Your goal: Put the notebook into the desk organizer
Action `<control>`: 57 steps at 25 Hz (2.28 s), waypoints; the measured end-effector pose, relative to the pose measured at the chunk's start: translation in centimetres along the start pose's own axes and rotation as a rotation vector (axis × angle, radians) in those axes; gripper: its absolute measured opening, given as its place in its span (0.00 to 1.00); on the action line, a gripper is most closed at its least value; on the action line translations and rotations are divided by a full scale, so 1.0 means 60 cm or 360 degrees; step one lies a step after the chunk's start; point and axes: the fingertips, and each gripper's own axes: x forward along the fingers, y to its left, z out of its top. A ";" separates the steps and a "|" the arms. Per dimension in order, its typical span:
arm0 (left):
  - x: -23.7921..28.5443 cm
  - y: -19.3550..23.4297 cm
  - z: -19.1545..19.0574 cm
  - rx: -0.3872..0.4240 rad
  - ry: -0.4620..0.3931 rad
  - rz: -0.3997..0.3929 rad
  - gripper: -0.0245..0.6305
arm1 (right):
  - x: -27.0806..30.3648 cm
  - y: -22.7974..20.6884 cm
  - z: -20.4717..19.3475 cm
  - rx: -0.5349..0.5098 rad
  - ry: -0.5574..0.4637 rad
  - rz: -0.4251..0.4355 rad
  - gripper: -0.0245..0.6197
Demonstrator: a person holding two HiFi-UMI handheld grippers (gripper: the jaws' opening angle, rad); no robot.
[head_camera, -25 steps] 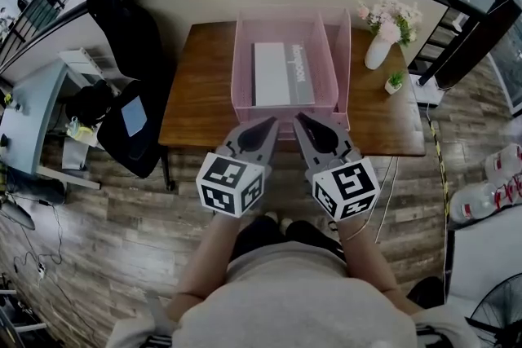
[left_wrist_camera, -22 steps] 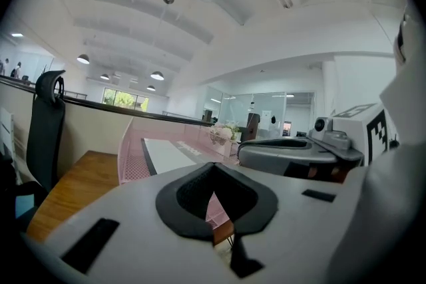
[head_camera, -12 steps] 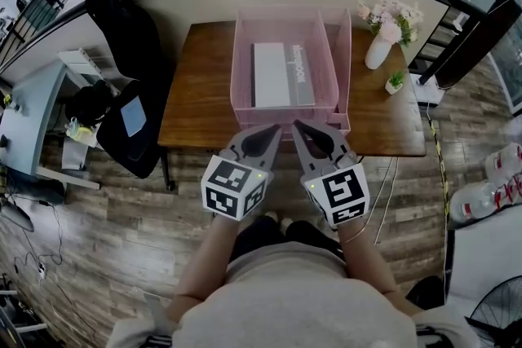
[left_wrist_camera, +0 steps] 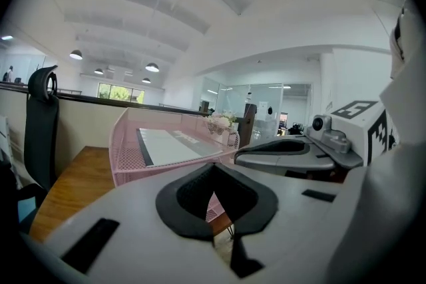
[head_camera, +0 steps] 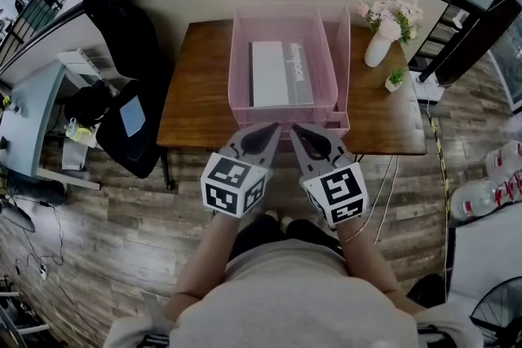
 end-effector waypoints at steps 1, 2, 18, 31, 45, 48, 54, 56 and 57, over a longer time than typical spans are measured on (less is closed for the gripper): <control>0.000 0.001 -0.001 -0.0009 0.0002 0.0004 0.05 | 0.000 0.000 0.000 0.0001 0.0001 0.0003 0.05; 0.000 0.003 -0.002 -0.0017 0.0004 0.0010 0.05 | 0.001 0.000 0.000 -0.0004 0.0004 0.0007 0.05; 0.002 0.009 -0.002 -0.0047 -0.0007 0.0020 0.05 | 0.005 -0.008 -0.006 -0.0040 0.0032 0.0032 0.05; 0.003 0.009 0.000 -0.0082 -0.0025 0.0011 0.05 | 0.003 -0.009 -0.006 -0.0038 0.0024 0.0014 0.05; 0.006 0.011 0.003 -0.0099 -0.0030 0.0010 0.05 | 0.008 -0.011 -0.003 -0.0054 0.0005 0.0010 0.05; 0.007 0.014 0.002 -0.0077 -0.0021 0.0017 0.05 | 0.009 -0.011 -0.002 -0.0041 -0.0003 0.0008 0.05; 0.008 0.018 0.000 -0.0080 -0.0017 0.0019 0.05 | 0.013 -0.011 -0.005 -0.0042 0.0014 0.0009 0.05; 0.009 0.017 0.000 -0.0089 -0.0018 0.0012 0.05 | 0.013 -0.012 -0.006 -0.0042 0.0017 0.0008 0.05; 0.009 0.018 -0.001 -0.0097 -0.0019 0.0008 0.05 | 0.013 -0.011 -0.006 -0.0040 0.0018 0.0010 0.05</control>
